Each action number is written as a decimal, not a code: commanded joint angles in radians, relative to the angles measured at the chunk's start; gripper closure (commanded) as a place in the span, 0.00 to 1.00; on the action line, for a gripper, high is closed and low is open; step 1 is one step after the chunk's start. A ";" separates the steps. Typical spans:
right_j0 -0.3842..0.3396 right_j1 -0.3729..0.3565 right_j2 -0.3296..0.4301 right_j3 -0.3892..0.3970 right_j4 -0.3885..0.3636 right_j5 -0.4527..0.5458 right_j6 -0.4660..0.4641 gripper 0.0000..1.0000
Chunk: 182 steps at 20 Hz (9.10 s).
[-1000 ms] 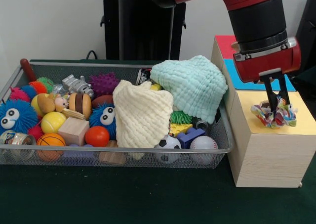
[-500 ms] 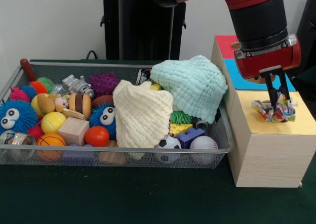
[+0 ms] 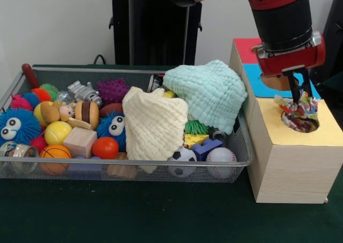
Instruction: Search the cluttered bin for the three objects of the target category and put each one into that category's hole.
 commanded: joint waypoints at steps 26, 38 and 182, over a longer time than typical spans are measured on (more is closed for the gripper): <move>0.062 0.093 -0.126 -0.048 0.018 0.006 0.132 1.00; 0.064 0.094 -0.122 -0.057 0.008 0.001 0.118 0.00; 0.081 -0.211 -0.358 0.038 0.021 0.235 0.032 0.00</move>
